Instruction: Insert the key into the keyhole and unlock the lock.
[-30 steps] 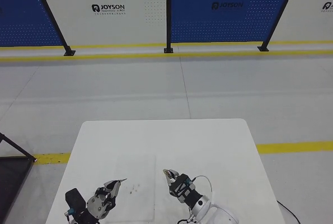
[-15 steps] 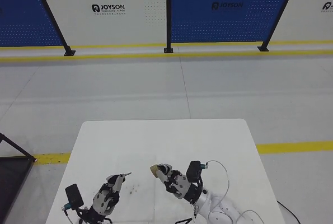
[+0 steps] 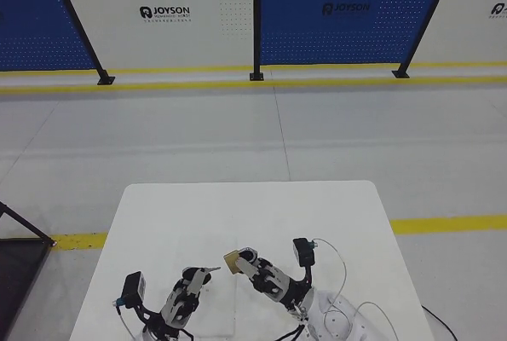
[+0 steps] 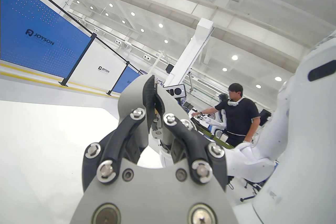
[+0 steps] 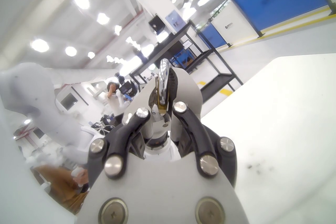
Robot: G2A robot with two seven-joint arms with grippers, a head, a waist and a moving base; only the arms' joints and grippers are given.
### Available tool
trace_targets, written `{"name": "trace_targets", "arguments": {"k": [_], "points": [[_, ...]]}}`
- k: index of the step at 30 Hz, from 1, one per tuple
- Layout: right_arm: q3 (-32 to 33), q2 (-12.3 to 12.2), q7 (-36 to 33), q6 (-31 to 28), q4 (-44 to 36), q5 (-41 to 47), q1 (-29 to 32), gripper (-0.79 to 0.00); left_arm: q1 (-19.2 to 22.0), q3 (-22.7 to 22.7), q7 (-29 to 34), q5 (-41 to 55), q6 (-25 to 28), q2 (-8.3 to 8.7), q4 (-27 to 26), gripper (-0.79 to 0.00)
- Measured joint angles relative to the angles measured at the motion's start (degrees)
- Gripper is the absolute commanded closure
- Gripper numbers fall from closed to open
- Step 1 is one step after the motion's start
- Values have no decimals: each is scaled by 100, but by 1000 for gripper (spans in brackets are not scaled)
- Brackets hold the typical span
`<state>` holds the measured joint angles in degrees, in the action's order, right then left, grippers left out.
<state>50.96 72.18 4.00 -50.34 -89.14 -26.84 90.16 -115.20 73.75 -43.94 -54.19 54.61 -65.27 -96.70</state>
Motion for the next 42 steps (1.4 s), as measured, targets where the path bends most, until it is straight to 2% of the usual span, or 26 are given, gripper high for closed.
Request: {"name": "trace_targets", "arguments": {"k": [32,42], "points": [[-4,4,6,81,-33,23,9,0,26,-19,62,55,-57,-5,-10,0],[-50,88,540,216,3,256,27,0,173,-331,-3,626,-176,-104,20,0]]}}
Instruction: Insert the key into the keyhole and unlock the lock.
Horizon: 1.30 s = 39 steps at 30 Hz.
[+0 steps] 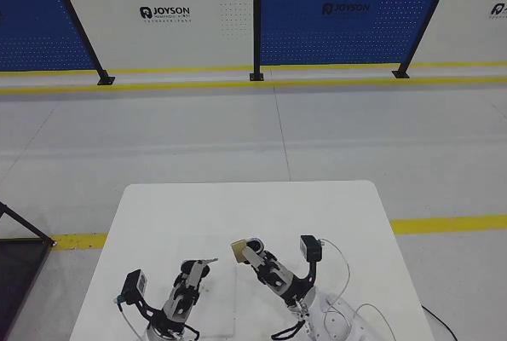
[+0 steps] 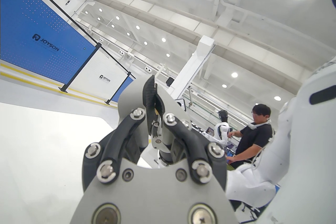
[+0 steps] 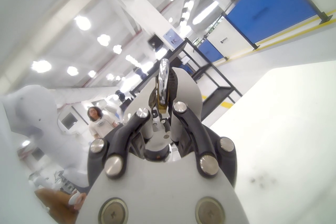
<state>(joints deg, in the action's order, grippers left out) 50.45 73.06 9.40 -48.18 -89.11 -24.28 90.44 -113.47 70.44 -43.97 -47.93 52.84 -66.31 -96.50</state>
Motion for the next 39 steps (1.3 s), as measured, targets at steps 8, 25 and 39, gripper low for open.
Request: {"name": "trace_targets", "arguments": {"k": [8,25,39], "points": [[-190,103,271,89,136,-65,-80,0,222,-404,-372,-306,-431,-137,199,0],[-182,151,330,20,137,-70,12,0,341,-610,-722,-354,-512,-248,337,0],[-130,163,315,-47,94,-41,115,0,332,-709,-803,-399,-552,-305,287,0]]}}
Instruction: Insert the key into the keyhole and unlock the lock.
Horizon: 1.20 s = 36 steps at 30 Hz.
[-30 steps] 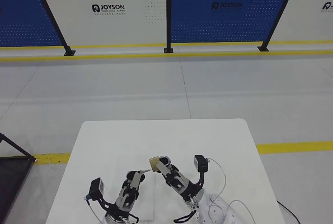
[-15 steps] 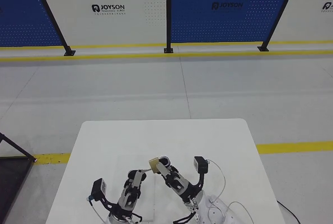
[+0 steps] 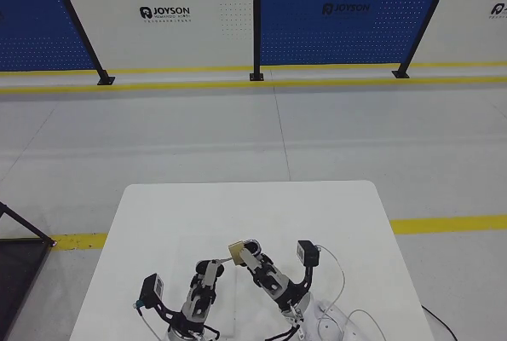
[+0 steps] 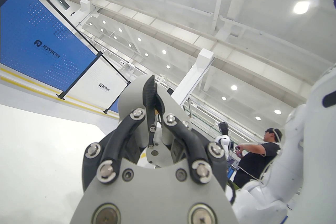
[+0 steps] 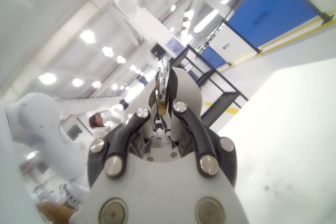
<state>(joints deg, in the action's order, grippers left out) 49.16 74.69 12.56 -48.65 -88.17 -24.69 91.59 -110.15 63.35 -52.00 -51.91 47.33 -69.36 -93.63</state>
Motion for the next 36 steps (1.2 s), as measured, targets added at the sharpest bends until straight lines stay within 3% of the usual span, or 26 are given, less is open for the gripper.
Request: {"name": "trace_targets", "arguments": {"k": [31,36], "points": [[140,14,-67,58,-73,-27,31,0,88,-47,4,30,141,-55,57,0],[176,65,390,300,-233,61,108,0,138,-139,-16,431,5,-105,-22,0]]}}
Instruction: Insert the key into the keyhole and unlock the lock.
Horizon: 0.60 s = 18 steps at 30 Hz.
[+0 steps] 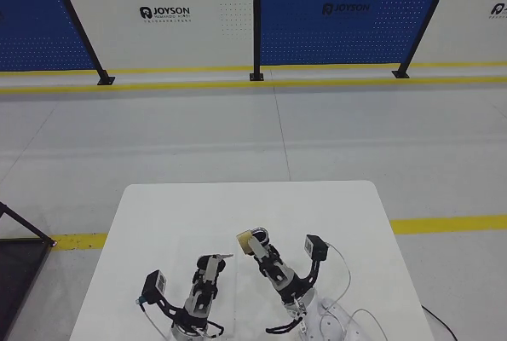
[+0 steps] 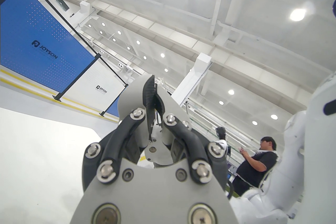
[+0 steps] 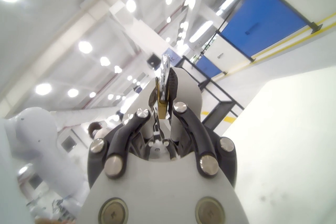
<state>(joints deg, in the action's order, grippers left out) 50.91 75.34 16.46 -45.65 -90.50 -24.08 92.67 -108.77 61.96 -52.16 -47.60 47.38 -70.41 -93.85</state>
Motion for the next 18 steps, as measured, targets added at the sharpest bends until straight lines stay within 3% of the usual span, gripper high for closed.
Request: {"name": "trace_targets", "arguments": {"k": [7,18], "points": [[-126,91,622,-224,-30,-29,150,0,54,-322,-549,300,-65,-147,-59,0],[-369,282,1338,-59,193,-422,77,0,133,-663,-650,306,-176,-341,10,0]]}}
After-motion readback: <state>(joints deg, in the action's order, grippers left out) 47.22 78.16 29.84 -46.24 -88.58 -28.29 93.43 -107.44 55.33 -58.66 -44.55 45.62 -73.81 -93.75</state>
